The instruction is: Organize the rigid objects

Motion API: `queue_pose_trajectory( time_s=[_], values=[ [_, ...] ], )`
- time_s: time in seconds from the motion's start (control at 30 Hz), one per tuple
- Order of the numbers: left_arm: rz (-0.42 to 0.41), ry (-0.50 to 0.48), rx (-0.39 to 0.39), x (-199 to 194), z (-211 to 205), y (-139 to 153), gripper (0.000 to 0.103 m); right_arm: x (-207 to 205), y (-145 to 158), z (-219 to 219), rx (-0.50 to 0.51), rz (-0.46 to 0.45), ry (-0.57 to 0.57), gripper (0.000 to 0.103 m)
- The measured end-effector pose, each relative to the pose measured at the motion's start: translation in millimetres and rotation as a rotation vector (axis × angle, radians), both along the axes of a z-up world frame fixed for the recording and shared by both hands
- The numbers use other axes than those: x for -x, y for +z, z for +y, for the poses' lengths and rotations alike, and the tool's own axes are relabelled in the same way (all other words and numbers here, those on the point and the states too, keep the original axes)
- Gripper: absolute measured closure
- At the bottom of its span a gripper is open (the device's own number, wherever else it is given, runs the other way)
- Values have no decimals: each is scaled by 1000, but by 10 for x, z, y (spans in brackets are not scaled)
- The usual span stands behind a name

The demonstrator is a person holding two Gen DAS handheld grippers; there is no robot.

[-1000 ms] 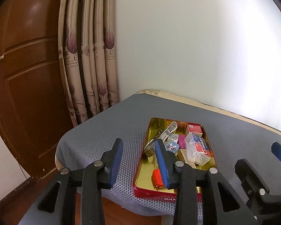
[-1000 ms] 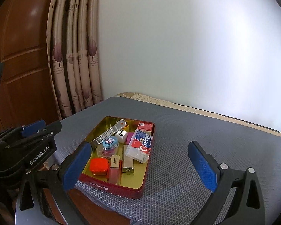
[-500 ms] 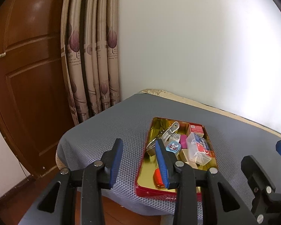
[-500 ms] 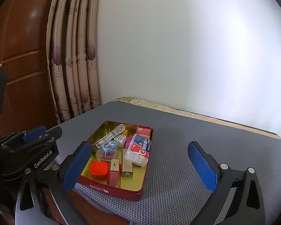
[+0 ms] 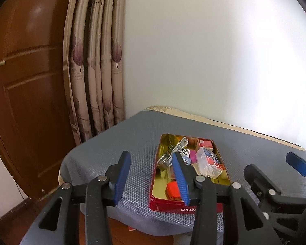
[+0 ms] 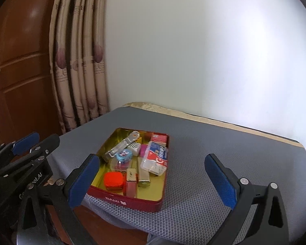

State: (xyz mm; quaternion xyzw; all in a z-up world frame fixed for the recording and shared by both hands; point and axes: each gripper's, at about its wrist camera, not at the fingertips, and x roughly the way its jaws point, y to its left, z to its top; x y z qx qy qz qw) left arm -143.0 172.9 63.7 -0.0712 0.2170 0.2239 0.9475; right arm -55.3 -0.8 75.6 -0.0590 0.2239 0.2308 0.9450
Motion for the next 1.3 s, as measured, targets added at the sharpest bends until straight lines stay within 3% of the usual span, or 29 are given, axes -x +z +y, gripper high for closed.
queue_pose_trajectory(
  time_s=[0.1,0.2,0.63,0.93,1.03,1.3],
  values=[
    [77,-13,22,-101,41,-61,60,1,-5,2,-10,11,-5,1],
    [97,-11,45,-137,65,-103,60,-12,-21,6,-6,16,-9,1],
    [96,13,12,-157,22,-101,60,-85,-109,-71,-16,35,-43,1],
    [42,5,-30,-75,-97,-29,59,-34,-128,-25,13,20,-24,1],
    [29,11,-49,-51,-124,-2,52,-34,-142,-18,19,24,-23,1],
    [28,14,-46,-59,-115,10,50,-52,-151,-39,6,40,-20,1]
  ],
)
